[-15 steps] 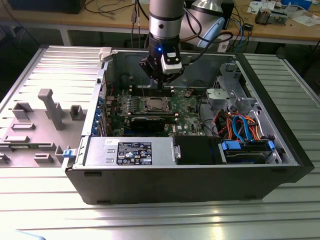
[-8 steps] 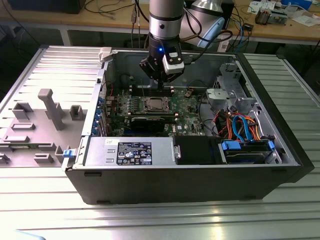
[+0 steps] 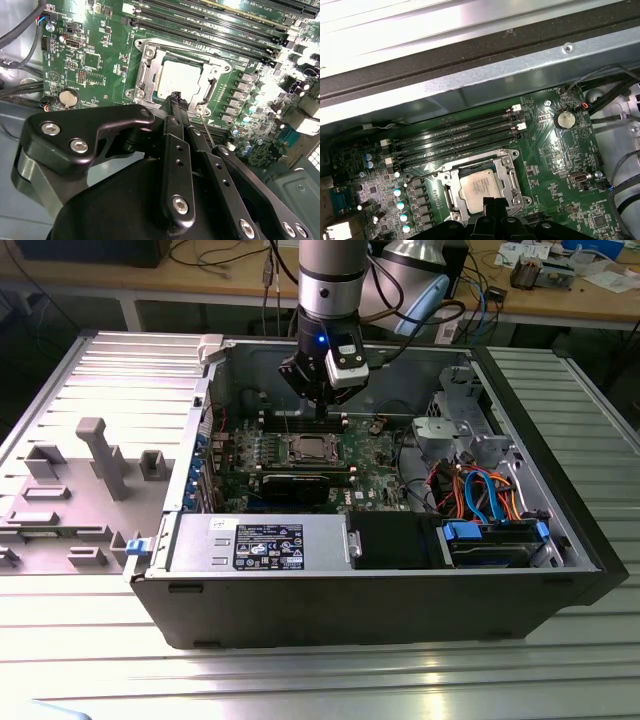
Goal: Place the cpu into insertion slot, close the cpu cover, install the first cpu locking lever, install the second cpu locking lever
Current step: 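Install the first cpu locking lever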
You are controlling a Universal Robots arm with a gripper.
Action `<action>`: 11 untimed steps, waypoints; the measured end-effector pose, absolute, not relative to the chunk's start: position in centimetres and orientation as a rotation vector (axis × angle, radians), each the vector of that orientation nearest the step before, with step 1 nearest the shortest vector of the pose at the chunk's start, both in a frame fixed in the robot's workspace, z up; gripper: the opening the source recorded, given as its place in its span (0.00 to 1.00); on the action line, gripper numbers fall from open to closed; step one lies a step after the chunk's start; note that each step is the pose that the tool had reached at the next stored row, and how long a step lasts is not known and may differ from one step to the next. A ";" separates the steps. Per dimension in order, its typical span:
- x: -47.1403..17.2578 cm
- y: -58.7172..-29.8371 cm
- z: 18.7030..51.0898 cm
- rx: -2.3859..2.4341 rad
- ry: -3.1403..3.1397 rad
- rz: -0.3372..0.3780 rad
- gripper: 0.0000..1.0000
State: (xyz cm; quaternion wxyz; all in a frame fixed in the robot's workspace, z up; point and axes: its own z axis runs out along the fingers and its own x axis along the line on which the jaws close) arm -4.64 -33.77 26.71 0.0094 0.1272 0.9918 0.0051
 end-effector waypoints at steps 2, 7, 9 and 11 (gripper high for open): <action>-4.6 -33.8 26.7 0.396 3.098 0.016 0.11; -4.6 -33.8 26.7 0.323 3.106 0.017 0.11; -4.6 -33.8 26.7 0.278 3.111 0.017 0.11; -4.6 -33.8 26.7 0.239 3.114 0.017 0.11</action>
